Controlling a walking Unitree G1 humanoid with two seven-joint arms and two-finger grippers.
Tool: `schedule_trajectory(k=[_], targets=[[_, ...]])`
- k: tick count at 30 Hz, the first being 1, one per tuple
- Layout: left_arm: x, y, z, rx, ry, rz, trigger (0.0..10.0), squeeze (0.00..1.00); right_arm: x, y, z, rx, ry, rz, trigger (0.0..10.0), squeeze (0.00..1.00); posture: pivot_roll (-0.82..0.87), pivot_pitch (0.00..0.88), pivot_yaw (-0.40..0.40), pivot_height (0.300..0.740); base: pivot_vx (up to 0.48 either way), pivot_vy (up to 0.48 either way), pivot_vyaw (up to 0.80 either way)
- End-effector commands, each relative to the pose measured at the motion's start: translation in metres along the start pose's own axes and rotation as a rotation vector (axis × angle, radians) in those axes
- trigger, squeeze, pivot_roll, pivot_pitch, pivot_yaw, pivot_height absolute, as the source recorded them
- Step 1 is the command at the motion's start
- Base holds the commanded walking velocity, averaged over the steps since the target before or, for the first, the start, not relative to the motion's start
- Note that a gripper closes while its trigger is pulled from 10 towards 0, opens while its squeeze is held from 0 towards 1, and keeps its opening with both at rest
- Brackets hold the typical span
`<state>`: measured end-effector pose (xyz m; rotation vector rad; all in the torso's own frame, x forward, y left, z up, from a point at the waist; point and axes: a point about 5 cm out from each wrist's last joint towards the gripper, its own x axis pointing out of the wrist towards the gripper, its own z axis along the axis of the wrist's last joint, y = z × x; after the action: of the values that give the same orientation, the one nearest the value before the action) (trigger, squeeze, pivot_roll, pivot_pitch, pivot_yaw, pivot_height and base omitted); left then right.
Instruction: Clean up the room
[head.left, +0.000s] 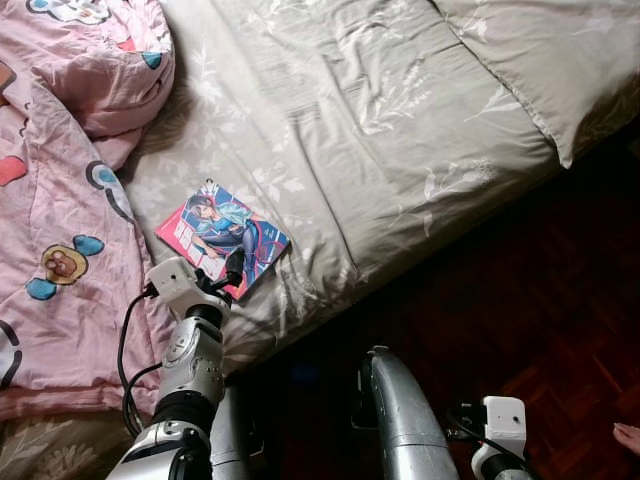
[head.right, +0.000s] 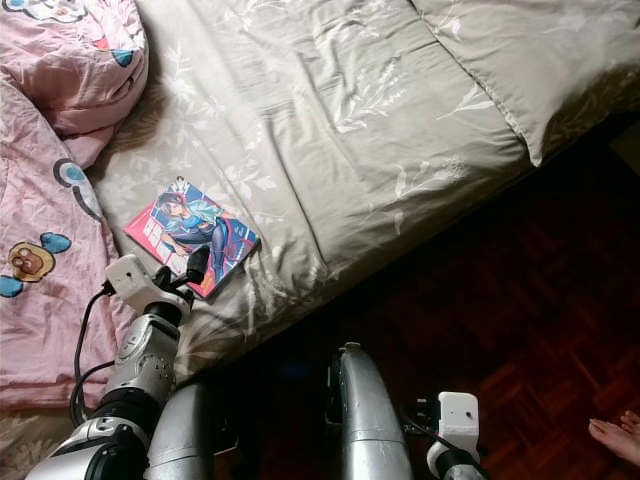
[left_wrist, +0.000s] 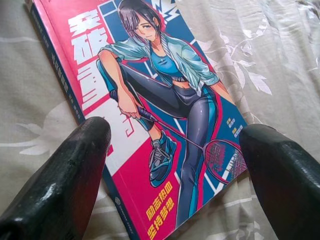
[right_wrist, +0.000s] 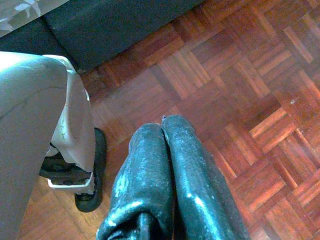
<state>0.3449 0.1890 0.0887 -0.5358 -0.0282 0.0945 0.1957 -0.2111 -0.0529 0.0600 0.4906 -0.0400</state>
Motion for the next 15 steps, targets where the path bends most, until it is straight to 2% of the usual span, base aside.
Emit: schedule_trajectory(k=[1, 4, 15], targets=[[-0.009, 0.008, -0.017, -0.028, 0.056, 0.048, 10.0, 0.00, -0.012, -0.004, -0.019, 0.005, 0.076, -0.015, 10.0, 0.00, -0.14, 0.438, -0.075, 0.621, 0.000, 0.000, 0.00], [-0.011, 0.010, -0.025, -0.081, 0.083, 0.078, 10.0, 0.00, -0.013, -0.006, -0.020, 0.003, 0.074, -0.016, 10.0, 0.00, -0.15, 0.443, -0.081, 0.621, 0.000, 0.000, 0.00], [-0.012, 0.012, -0.033, -0.116, 0.127, 0.121, 10.0, 0.00, -0.015, -0.010, -0.020, -0.008, 0.070, -0.017, 10.0, 0.00, -0.19, 0.472, -0.105, 0.621, 0.000, 0.000, 0.00]])
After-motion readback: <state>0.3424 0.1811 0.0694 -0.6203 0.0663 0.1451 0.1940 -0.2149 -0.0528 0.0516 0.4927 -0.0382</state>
